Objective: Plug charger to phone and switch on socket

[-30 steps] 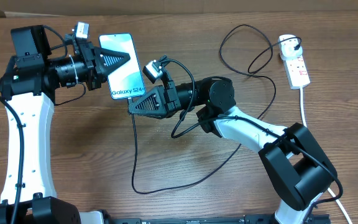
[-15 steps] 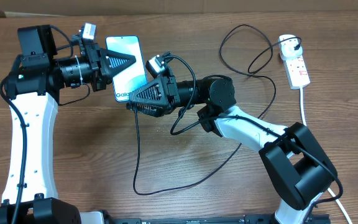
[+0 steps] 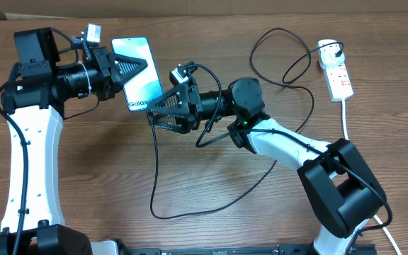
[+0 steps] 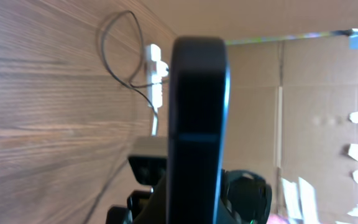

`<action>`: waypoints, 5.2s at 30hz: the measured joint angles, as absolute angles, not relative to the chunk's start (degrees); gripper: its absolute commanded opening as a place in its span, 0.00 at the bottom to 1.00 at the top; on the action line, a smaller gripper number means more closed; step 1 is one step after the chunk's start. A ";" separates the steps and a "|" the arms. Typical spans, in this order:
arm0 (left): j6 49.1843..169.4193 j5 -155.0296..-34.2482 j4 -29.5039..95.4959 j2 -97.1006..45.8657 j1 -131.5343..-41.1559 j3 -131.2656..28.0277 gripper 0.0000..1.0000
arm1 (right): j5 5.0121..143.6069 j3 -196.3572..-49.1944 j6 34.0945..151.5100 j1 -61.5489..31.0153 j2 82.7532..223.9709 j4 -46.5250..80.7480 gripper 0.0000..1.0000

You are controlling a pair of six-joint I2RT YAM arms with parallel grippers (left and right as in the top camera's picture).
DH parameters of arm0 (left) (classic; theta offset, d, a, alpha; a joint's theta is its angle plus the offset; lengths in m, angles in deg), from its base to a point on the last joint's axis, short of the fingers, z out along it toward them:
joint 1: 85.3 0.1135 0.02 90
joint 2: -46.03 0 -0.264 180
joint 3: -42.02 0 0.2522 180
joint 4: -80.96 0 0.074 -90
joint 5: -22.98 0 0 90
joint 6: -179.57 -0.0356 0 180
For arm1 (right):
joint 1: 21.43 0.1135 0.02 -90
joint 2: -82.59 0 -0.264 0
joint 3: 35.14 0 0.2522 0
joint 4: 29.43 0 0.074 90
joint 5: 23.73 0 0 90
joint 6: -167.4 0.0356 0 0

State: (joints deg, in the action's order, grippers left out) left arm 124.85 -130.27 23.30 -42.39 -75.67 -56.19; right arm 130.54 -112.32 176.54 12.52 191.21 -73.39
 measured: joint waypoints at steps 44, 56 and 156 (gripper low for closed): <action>108.61 -102.46 27.98 -60.93 -87.84 -56.19 0.04 | 123.35 -112.40 123.64 -0.44 191.08 -7.10 1.00; 109.20 -98.40 32.68 -60.99 -89.00 -56.19 0.04 | 94.36 -118.31 108.04 -6.38 177.42 28.38 1.00; 117.82 -96.28 43.08 -79.75 -93.07 -56.67 0.36 | 85.80 -119.57 102.90 1.11 170.51 38.32 1.00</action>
State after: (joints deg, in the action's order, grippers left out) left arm 117.82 -96.28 43.08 -79.75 -93.07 -56.67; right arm 85.80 -119.57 102.90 1.11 170.51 38.32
